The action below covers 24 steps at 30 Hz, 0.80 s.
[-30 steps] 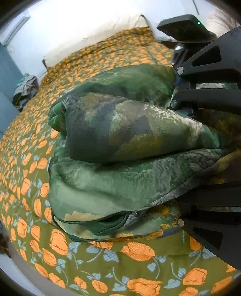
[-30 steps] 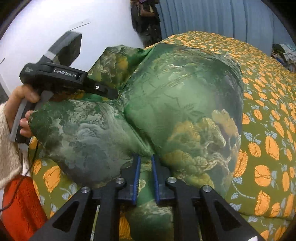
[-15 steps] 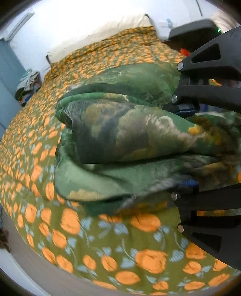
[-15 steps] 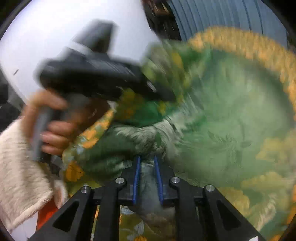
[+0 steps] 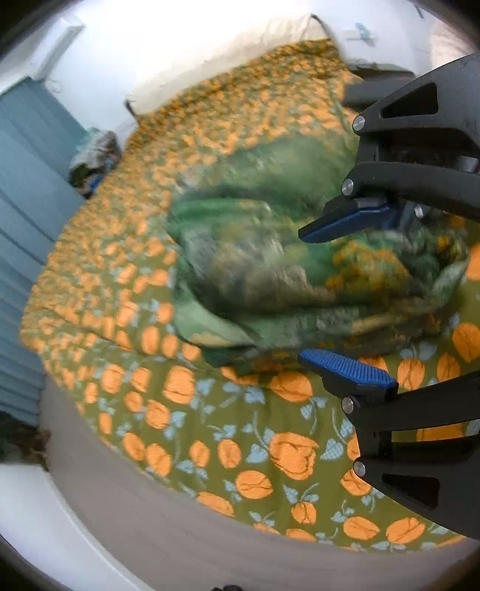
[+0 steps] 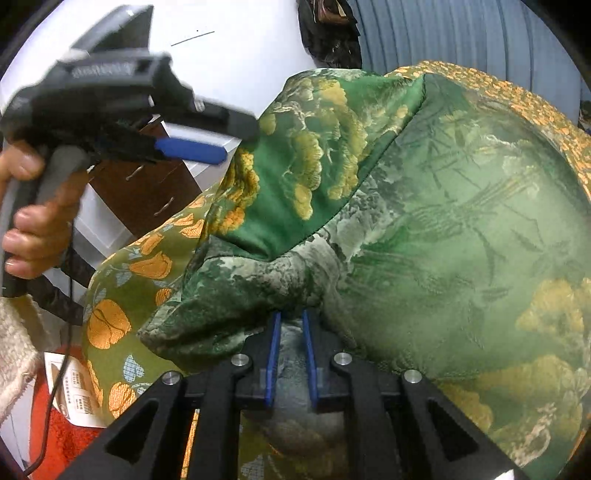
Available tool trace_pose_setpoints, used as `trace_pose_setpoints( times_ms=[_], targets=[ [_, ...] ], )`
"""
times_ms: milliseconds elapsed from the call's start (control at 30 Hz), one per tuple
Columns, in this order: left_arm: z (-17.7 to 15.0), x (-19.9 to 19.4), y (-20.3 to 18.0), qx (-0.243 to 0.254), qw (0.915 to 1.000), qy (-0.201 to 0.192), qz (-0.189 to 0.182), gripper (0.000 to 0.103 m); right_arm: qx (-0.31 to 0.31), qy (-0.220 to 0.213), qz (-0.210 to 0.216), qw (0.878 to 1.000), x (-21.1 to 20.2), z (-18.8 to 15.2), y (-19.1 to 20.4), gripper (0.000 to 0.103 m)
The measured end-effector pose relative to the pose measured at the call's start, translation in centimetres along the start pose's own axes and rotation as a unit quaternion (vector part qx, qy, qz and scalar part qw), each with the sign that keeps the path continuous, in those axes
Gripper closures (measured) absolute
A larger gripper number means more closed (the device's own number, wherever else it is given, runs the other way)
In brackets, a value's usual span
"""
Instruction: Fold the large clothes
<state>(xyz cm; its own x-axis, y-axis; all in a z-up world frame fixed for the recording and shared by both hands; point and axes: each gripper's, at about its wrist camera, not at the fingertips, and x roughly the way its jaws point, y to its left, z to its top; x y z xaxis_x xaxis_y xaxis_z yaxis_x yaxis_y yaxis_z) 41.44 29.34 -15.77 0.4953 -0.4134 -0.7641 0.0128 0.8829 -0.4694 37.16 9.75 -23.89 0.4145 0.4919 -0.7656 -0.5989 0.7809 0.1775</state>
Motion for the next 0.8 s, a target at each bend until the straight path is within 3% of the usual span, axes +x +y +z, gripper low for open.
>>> trace_pose_setpoints(
  times_ms=[67,133,167,200,233,267,433,600,700,800],
  targets=[
    [-0.2,-0.6,-1.0,0.0,0.9995,-0.019,-0.024,0.042,-0.002,-0.001,-0.008,1.0,0.1,-0.1,0.8,0.092],
    [-0.3,0.4,-1.9,0.012,0.9995,-0.017,-0.024,0.042,-0.004,-0.003,-0.013,1.0,0.3,-0.2,1.8,0.092],
    [-0.3,1.4,-2.5,0.019,0.9997,-0.016,-0.008,0.044,-0.006,-0.003,-0.015,1.0,0.5,-0.3,2.1,0.092],
    [-0.3,3.1,-2.6,0.018,0.9994,-0.003,0.031,0.046,-0.008,-0.003,-0.016,1.0,0.5,-0.4,2.4,0.092],
    [-0.4,4.5,-2.2,0.012,0.9979,0.01,0.063,0.055,-0.009,-0.003,-0.018,1.0,0.4,-0.5,2.6,0.092],
    [-0.5,6.0,-1.5,0.005,0.9964,0.024,0.082,0.053,-0.012,-0.006,-0.021,1.0,-0.1,-0.5,3.0,0.092],
    [-0.5,7.7,-0.5,0.002,0.9955,0.028,0.09,0.051,-0.007,-0.032,-0.009,0.999,-5.3,-0.3,3.6,0.087],
    [-0.2,8.1,-0.5,0.015,0.9949,0.044,0.089,0.05,0.028,-0.072,-0.08,0.994,-11.4,-3.1,-0.2,0.087],
    [-0.9,8.6,0.0,-0.002,0.9965,0.045,0.071,0.048,0.042,-0.054,-0.081,0.994,-11.0,-4.7,-1.8,0.087],
    [-1.2,9.0,0.5,-0.014,0.9972,0.044,0.06,0.048,0.046,-0.013,-0.086,0.995,-7.4,-5.2,-2.5,0.088]
  ],
)
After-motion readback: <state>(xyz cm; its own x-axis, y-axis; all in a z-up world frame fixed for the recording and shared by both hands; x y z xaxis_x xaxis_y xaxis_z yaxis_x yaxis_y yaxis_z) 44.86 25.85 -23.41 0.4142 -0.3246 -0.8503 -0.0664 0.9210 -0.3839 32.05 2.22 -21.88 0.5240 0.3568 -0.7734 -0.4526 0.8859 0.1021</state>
